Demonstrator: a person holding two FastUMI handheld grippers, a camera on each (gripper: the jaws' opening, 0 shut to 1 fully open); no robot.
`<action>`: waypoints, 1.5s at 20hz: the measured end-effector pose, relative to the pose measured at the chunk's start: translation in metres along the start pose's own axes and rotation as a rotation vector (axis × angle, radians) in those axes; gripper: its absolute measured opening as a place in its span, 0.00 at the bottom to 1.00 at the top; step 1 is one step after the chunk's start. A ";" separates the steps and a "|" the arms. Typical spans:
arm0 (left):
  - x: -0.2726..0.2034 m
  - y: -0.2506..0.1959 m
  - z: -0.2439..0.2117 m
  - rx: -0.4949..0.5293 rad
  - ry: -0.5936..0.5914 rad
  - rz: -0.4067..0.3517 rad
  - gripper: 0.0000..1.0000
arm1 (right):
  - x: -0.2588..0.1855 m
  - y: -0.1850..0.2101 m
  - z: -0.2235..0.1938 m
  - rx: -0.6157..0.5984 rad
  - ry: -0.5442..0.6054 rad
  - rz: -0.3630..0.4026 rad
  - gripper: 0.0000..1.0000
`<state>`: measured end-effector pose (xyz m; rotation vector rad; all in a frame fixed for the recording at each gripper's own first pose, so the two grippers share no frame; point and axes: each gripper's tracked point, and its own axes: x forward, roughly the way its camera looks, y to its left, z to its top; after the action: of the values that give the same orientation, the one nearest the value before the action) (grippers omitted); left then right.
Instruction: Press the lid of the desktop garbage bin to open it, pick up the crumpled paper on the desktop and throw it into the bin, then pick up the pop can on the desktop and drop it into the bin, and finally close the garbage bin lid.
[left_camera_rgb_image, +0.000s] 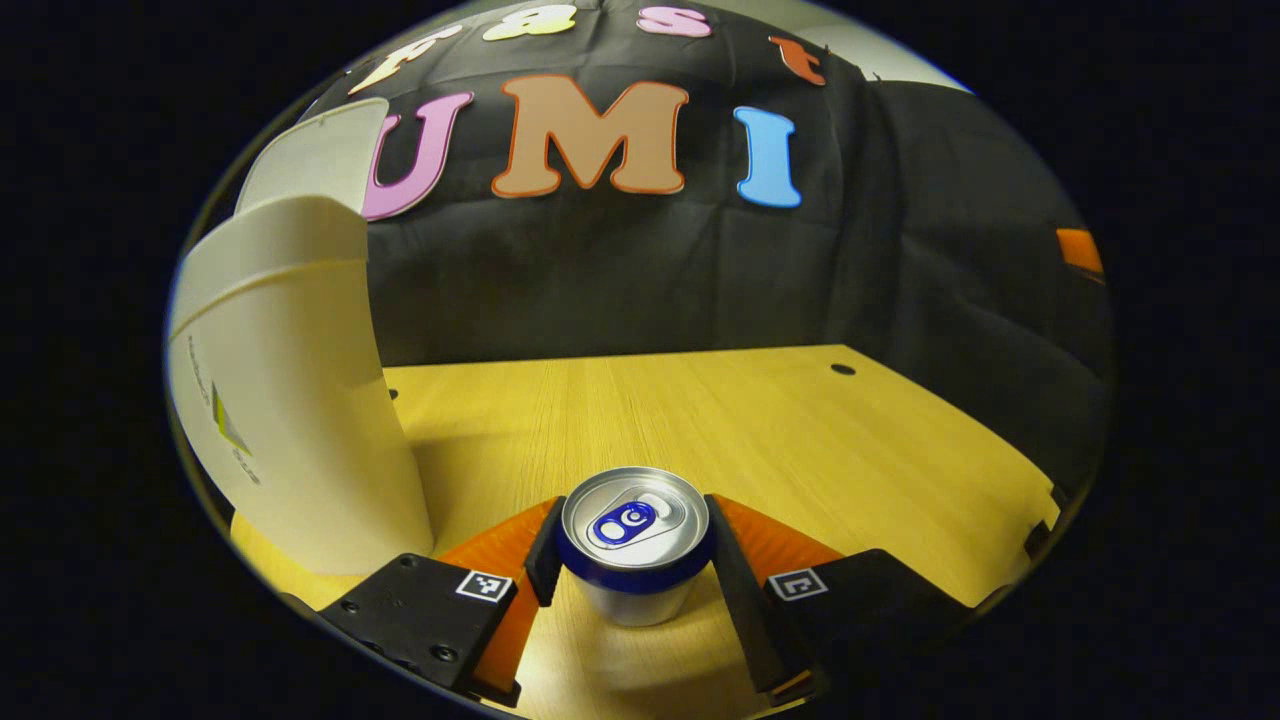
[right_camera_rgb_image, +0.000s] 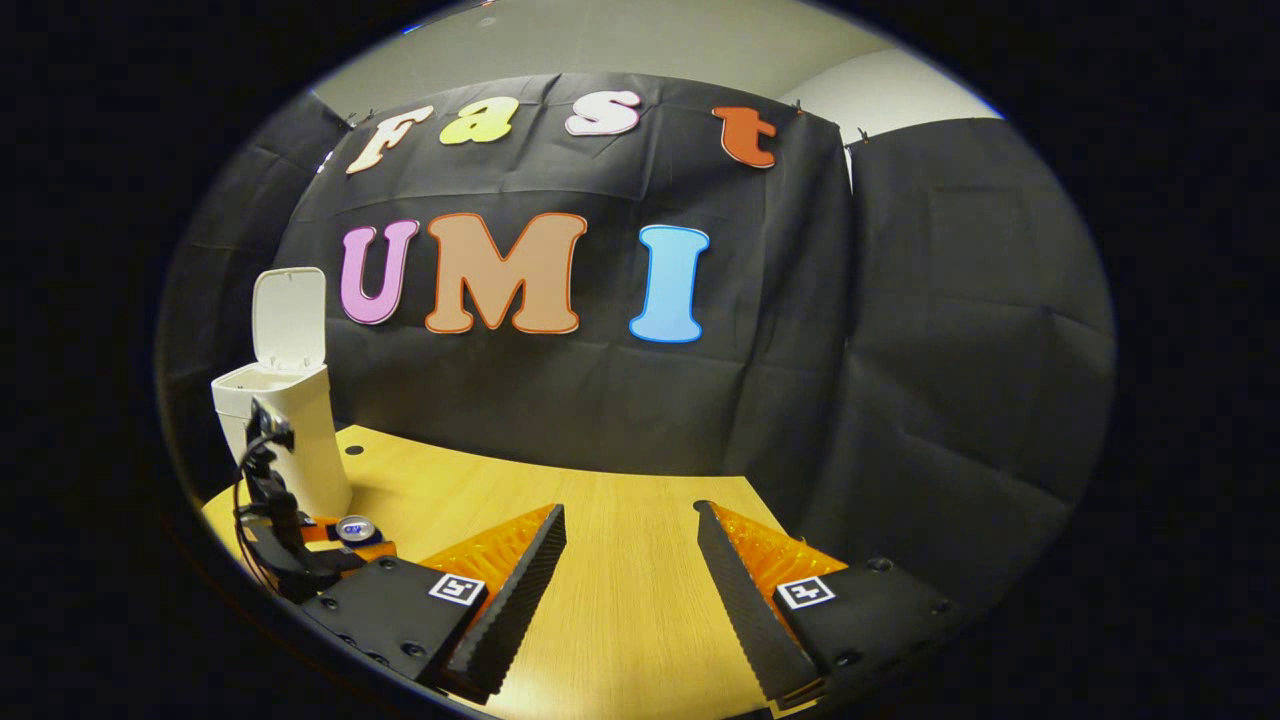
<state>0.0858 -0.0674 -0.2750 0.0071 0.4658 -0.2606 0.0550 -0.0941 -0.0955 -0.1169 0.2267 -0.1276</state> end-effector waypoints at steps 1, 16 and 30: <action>-0.009 -0.001 0.019 0.009 -0.033 -0.011 0.77 | -0.001 0.004 0.001 0.003 -0.004 0.011 0.90; -0.090 0.132 0.256 0.086 -0.352 0.192 0.76 | -0.012 0.055 0.010 0.068 -0.040 0.123 0.90; -0.061 0.286 0.160 -0.139 -0.099 0.438 0.77 | -0.030 0.066 -0.005 0.046 0.013 0.109 0.90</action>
<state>0.1757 0.2140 -0.1195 -0.0394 0.3720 0.2007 0.0323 -0.0259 -0.1025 -0.0582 0.2429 -0.0255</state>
